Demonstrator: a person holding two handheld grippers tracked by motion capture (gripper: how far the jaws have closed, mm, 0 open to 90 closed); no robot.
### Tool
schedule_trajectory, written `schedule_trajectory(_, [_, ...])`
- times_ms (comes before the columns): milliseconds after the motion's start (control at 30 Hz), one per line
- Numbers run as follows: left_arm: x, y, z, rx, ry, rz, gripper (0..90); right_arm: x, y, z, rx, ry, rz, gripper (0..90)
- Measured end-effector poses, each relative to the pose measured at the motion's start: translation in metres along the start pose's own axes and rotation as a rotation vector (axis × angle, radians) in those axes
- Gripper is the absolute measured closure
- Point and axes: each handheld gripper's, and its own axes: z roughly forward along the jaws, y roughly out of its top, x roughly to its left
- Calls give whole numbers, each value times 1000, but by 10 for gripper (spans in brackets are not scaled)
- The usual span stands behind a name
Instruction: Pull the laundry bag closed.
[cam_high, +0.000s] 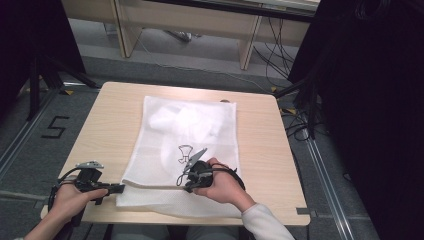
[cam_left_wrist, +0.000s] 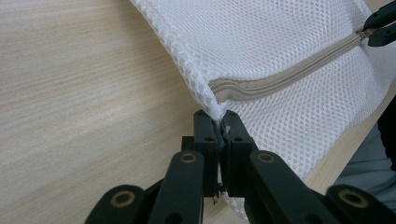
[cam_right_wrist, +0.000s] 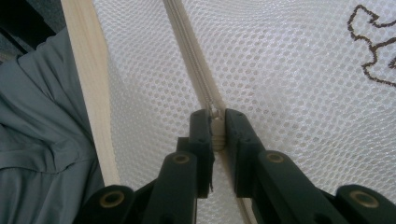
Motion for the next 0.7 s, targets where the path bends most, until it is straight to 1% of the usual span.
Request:
schedule_trajectory(100, [0, 0, 0, 1, -1, 0, 862, -1, -1, 0, 3, 1, -9, 826])
schedule_trajectory(133, [0, 0, 0, -2, 1, -1, 862, -1, -1, -1, 5, -8, -1, 826])
schedule_trajectory(200, [0, 0, 0, -2, 0, -1, 862, -1, -2, -1, 1, 0, 3, 826])
schedule_trajectory(433, [0, 0, 0, -2, 1, 0, 862, -1, -2, -1, 6, -4, 1, 826])
schedule_trajectory(467, [0, 0, 0, -2, 1, -2, 862, -2, -2, -1, 3, 2, -5, 826])
schedule_trajectory(567, [0, 0, 0, 0, 1, 0, 862, -1, -3, -2, 7, -7, 2, 826])
schedule_trajectory(700, [0, 0, 0, 0, 1, 0, 862, -3, -4, -2, 9, -6, 6, 826])
